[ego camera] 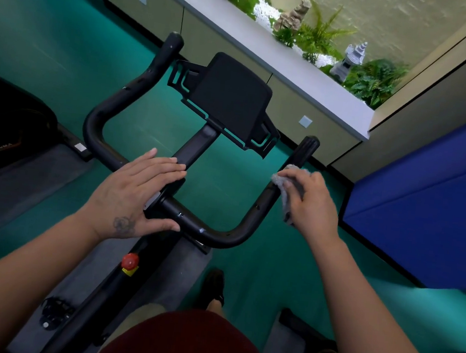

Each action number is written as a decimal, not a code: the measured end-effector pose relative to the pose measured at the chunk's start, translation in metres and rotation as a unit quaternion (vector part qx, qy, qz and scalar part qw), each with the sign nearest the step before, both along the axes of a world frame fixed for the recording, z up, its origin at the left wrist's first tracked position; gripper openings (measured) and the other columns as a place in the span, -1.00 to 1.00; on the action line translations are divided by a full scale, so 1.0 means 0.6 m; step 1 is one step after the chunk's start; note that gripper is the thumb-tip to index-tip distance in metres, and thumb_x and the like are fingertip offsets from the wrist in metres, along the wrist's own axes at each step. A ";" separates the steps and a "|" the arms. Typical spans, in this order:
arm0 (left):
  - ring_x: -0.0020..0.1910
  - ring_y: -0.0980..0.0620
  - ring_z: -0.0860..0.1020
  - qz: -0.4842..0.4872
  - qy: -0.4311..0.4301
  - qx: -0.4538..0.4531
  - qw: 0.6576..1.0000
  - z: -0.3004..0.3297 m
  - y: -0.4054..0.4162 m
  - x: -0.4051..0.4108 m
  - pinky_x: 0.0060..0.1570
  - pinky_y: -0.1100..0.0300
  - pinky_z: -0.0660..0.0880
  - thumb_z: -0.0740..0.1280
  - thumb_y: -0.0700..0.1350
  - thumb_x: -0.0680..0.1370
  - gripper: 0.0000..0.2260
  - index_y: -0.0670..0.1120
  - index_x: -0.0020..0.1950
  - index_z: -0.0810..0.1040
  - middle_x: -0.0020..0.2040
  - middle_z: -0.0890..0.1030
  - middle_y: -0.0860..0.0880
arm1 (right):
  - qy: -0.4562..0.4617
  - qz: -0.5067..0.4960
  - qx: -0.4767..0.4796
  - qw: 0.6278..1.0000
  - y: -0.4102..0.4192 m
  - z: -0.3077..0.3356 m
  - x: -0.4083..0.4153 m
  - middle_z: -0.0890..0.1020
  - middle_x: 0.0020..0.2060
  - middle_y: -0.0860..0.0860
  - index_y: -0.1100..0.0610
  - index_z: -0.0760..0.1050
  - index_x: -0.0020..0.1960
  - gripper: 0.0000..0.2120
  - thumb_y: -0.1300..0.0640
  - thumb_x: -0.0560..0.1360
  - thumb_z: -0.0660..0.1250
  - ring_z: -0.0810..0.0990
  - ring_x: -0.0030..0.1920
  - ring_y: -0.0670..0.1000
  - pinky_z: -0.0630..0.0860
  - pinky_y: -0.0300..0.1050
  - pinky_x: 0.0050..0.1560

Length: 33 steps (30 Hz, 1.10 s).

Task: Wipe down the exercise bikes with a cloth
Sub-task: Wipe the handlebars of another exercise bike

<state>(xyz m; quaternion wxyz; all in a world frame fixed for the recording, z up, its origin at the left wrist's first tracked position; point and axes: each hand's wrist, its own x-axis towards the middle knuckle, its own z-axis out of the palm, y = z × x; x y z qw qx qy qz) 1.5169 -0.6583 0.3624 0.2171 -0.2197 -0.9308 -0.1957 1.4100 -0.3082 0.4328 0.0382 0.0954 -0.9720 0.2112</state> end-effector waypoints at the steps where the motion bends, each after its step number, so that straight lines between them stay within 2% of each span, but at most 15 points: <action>1: 0.60 -0.06 0.41 0.000 0.000 0.000 1.000 0.000 0.000 0.000 0.61 -0.28 0.26 0.48 0.44 0.47 -0.11 -0.20 0.54 0.50 0.55 0.50 -0.09 | 0.002 -0.004 0.009 1.000 -0.002 0.002 -0.006 0.44 -0.03 -0.07 -0.32 0.53 0.23 -0.84 -0.13 0.69 0.25 0.56 -0.08 0.05 0.56 0.02 -0.11; 3: 0.60 -0.06 0.41 0.002 0.001 -0.001 1.000 0.000 0.000 0.001 0.61 -0.28 0.26 0.48 0.44 0.47 -0.11 -0.20 0.54 0.49 0.55 0.50 -0.09 | -0.002 -0.016 -0.003 1.000 -0.006 -0.001 -0.009 0.46 -0.01 -0.07 -0.31 0.54 0.22 -0.84 -0.12 0.69 0.26 0.57 -0.05 0.04 0.55 0.01 -0.08; 7: 0.60 -0.06 0.40 0.006 0.003 -0.001 1.000 0.000 -0.001 0.003 0.62 -0.26 0.25 0.48 0.44 0.47 -0.10 -0.20 0.54 0.50 0.54 0.50 -0.08 | -0.032 -0.027 -0.120 0.992 -0.015 -0.014 0.024 0.54 0.10 -0.06 -0.29 0.58 0.17 -0.83 -0.03 0.68 0.30 0.53 0.09 -0.06 0.44 -0.06 0.05; 9: 0.60 -0.06 0.41 0.004 0.007 0.001 1.000 0.000 0.000 0.002 0.62 -0.26 0.25 0.48 0.44 0.47 -0.11 -0.21 0.53 0.51 0.54 0.51 -0.09 | -0.042 -0.024 -0.147 0.988 -0.016 -0.020 0.047 0.56 0.11 -0.09 -0.27 0.59 0.18 -0.81 0.01 0.68 0.31 0.52 0.12 -0.11 0.42 -0.10 0.10; 13: 0.59 -0.06 0.42 0.002 0.011 0.005 1.000 0.000 0.000 0.002 0.62 -0.25 0.25 0.47 0.44 0.47 -0.12 -0.20 0.53 0.51 0.53 0.52 -0.08 | -0.035 0.005 -0.105 0.994 -0.013 -0.018 0.059 0.56 0.08 -0.10 -0.30 0.57 0.17 -0.81 -0.02 0.69 0.29 0.55 0.09 -0.06 0.47 -0.05 0.03; 17: 0.59 -0.06 0.42 0.003 0.004 0.000 1.000 0.000 -0.001 0.002 0.63 -0.24 0.24 0.45 0.45 0.48 -0.12 -0.19 0.54 0.50 0.54 0.51 -0.08 | -0.023 -0.018 -0.030 0.999 -0.011 -0.001 0.015 0.52 0.05 -0.07 -0.30 0.53 0.21 -0.84 -0.12 0.69 0.24 0.58 0.05 0.05 0.57 0.05 0.02; 20: 0.59 -0.06 0.41 0.007 0.005 -0.005 1.000 -0.001 0.000 0.003 0.63 -0.23 0.23 0.45 0.46 0.49 -0.11 -0.19 0.55 0.49 0.54 0.51 -0.08 | -0.020 -0.019 -0.058 0.998 -0.013 -0.002 0.009 0.55 0.09 -0.07 -0.25 0.59 0.19 -0.85 -0.06 0.67 0.30 0.58 0.13 0.04 0.51 -0.02 0.11; 23: 0.59 -0.05 0.41 0.011 0.004 -0.005 1.000 -0.003 0.001 0.003 0.64 -0.23 0.23 0.44 0.46 0.49 -0.11 -0.19 0.55 0.49 0.54 0.51 -0.08 | -0.045 -0.015 -0.129 0.991 -0.019 -0.003 0.041 0.58 0.14 -0.17 -0.18 0.63 0.18 -0.84 0.02 0.67 0.34 0.52 0.15 -0.13 0.51 -0.06 0.25; 25: 0.59 -0.05 0.41 0.010 0.006 -0.003 1.000 -0.004 0.002 0.002 0.64 -0.23 0.22 0.44 0.46 0.49 -0.11 -0.19 0.55 0.49 0.54 0.51 -0.08 | -0.058 -0.004 -0.141 0.988 -0.022 -0.006 0.065 0.60 0.14 -0.23 -0.15 0.64 0.18 -0.84 0.04 0.67 0.35 0.53 0.16 -0.18 0.53 -0.05 0.29; 29: 0.59 -0.05 0.41 0.009 0.007 -0.006 1.000 -0.004 0.001 0.004 0.64 -0.22 0.22 0.45 0.45 0.48 -0.11 -0.19 0.54 0.49 0.54 0.51 -0.08 | -0.092 0.011 -0.117 0.989 -0.024 0.001 0.068 0.56 0.15 -0.38 -0.21 0.63 0.16 -0.85 0.00 0.67 0.35 0.60 0.16 -0.12 0.56 -0.11 0.14; 33: 0.59 -0.07 0.42 0.010 0.009 -0.009 1.000 -0.003 0.001 0.004 0.63 -0.23 0.24 0.45 0.45 0.48 -0.12 -0.20 0.54 0.50 0.53 0.52 -0.09 | -0.099 -0.008 -0.097 0.990 -0.022 0.017 0.033 0.60 0.15 -0.29 -0.24 0.62 0.16 -0.86 -0.05 0.68 0.32 0.59 0.09 -0.10 0.49 -0.17 -0.02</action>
